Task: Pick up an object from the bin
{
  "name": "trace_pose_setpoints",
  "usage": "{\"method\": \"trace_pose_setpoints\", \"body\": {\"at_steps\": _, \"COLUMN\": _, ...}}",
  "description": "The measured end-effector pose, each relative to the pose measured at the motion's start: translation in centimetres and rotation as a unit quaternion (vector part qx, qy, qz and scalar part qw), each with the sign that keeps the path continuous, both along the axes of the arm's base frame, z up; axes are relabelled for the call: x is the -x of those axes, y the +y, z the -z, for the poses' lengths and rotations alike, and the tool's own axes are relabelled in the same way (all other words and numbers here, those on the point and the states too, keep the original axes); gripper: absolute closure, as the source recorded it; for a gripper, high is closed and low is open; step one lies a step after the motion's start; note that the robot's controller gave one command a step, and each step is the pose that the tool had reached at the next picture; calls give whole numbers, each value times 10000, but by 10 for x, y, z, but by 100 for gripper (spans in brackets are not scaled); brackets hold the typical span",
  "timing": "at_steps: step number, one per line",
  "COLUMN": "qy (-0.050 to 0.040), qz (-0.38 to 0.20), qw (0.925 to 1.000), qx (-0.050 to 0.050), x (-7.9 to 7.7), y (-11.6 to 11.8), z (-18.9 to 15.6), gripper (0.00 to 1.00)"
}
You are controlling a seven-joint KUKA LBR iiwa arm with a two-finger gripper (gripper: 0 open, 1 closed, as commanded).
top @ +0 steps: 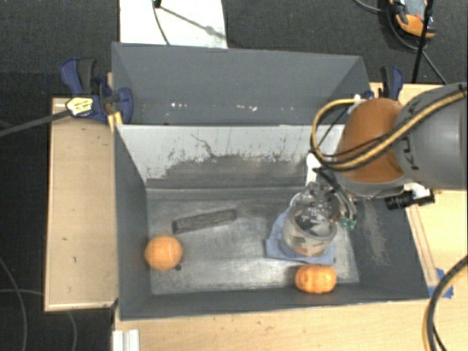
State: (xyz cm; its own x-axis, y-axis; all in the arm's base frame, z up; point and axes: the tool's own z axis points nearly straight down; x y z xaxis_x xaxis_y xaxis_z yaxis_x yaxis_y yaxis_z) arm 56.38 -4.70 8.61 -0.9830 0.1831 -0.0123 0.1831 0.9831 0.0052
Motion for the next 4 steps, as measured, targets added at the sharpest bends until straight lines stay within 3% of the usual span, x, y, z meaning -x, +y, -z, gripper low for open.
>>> {"method": "trace_pose_setpoints", "body": {"at_steps": 2, "qy": 23, "qz": -7, "qw": 10000, "qx": 7, "x": 6, "y": 1, "z": -2, "gripper": 100}}
{"method": "trace_pose_setpoints", "body": {"at_steps": 3, "qy": 72, "qz": -71, "qw": 9999, "qx": 12, "x": 2, "y": -1, "z": -21, "gripper": 100}}
{"method": "trace_pose_setpoints", "body": {"at_steps": 4, "qy": 58, "qz": -52, "qw": 10000, "qx": 14, "x": 14, "y": -11, "z": -155, "gripper": 100}}
